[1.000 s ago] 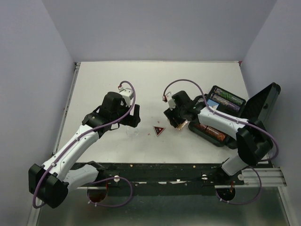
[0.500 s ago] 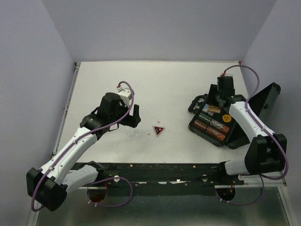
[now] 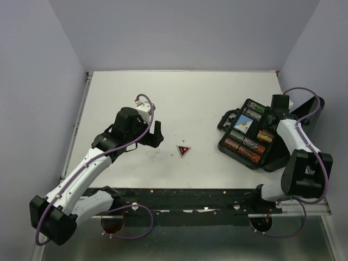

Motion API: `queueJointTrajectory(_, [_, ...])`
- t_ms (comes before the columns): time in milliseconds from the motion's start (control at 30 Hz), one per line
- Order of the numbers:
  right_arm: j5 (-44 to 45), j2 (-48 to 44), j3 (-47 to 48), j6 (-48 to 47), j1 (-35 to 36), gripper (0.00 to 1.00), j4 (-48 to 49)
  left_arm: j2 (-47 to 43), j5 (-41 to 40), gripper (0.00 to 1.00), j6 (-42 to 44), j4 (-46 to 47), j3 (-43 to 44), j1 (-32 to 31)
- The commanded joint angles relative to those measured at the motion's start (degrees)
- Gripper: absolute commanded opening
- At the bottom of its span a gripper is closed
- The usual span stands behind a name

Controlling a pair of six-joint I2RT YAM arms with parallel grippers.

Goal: Pack up texas hold em set

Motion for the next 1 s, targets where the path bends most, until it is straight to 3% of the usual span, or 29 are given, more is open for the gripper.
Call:
queueJointTrajectory(0, [0.8,2.9,-0.9,-0.1,-1.1,0.01,2.0,-1.0,1.1,0.94,-0.3,1.0,-0.6,-0.1])
queueJointTrajectory(567, [0.3,4.1,-3.5,11.3,-2.6,0.01,6.1,-0.9,0.6,0.95,-0.1,0.9,-0.6,-0.1])
queueJointTrajectory(967, [-1.2,2.5,-4.4,12.0,-2.2,0.01,5.5,-0.9,0.9,0.94,-0.1,1.0,-0.6,-0.1])
